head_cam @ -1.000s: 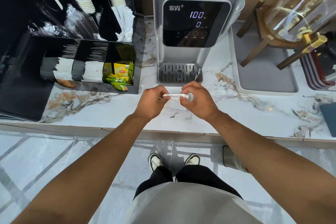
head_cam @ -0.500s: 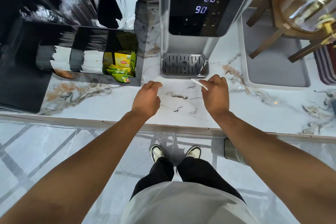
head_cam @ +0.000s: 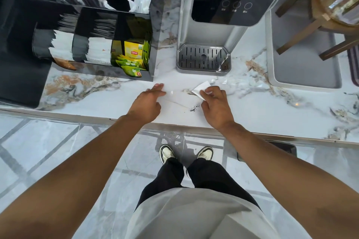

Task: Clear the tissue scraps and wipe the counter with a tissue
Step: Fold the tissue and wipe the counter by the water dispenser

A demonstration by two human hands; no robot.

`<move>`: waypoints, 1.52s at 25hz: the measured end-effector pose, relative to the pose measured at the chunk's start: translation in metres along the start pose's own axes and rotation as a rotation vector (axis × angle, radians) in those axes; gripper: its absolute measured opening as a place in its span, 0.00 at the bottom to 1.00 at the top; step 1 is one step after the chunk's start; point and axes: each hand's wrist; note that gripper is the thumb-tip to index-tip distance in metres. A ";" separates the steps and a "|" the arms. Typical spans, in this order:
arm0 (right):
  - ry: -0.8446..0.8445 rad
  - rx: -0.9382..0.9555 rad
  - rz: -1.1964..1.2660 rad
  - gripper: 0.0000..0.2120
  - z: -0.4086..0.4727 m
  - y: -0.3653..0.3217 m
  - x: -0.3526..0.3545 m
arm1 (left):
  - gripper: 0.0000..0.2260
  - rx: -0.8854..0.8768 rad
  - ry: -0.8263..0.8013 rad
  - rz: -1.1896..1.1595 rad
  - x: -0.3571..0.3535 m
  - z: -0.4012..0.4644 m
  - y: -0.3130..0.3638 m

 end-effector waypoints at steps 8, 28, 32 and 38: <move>-0.060 -0.044 0.014 0.20 -0.015 -0.016 -0.002 | 0.24 0.057 -0.026 -0.014 -0.005 -0.001 0.002; -0.097 -0.031 0.096 0.23 -0.020 -0.028 -0.008 | 0.25 0.056 -0.032 -0.078 -0.002 -0.001 0.002; -0.157 0.111 0.125 0.23 0.004 -0.031 -0.008 | 0.25 0.064 -0.034 -0.075 -0.002 -0.002 0.003; -0.289 0.289 0.152 0.19 0.005 -0.021 0.005 | 0.25 0.087 -0.040 -0.071 -0.004 -0.001 0.002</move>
Point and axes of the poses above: each hand's wrist, its own z-axis towards the middle knuckle, its own x-axis out of the back of the hand, y = z × x, and after that the axes turned 10 degrees about y, right-handed
